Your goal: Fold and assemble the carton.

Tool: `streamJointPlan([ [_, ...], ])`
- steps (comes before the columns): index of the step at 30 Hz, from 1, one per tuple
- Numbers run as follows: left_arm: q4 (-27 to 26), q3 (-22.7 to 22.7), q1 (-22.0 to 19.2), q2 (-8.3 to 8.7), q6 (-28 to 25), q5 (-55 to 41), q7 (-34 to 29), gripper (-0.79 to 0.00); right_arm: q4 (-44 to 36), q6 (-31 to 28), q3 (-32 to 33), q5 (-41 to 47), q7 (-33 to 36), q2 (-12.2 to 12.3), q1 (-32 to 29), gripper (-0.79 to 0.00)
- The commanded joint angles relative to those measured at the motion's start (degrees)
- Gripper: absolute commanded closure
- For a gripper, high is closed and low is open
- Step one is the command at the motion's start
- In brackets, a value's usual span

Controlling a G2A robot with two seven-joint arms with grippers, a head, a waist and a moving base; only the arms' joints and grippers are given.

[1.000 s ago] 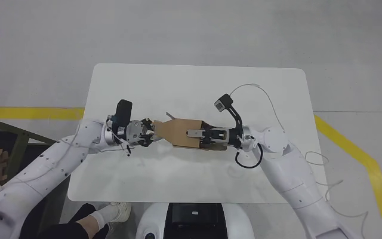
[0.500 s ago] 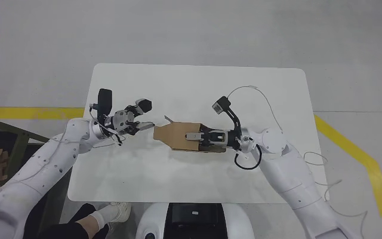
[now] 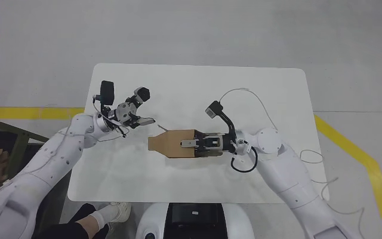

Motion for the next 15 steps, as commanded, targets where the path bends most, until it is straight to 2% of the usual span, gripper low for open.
streamJointPlan([
  [1,0.69,0.42,-0.46,-0.57,0.00,-0.39,-0.84,-0.785,-0.09,-0.04,-0.30,-0.17,0.27,-0.03,0.15,0.000],
  [8,0.83,2.50,-1.42,-1.72,0.00,1.00,-2.09,-0.785,0.12,-0.47,-0.18,0.44,0.19,-0.05,0.55,0.000],
  [15,-0.47,5.54,-1.93,-1.00,0.00,2.72,1.96,-0.785,0.54,-0.45,0.38,1.03,-0.58,0.03,0.48,0.000],
])
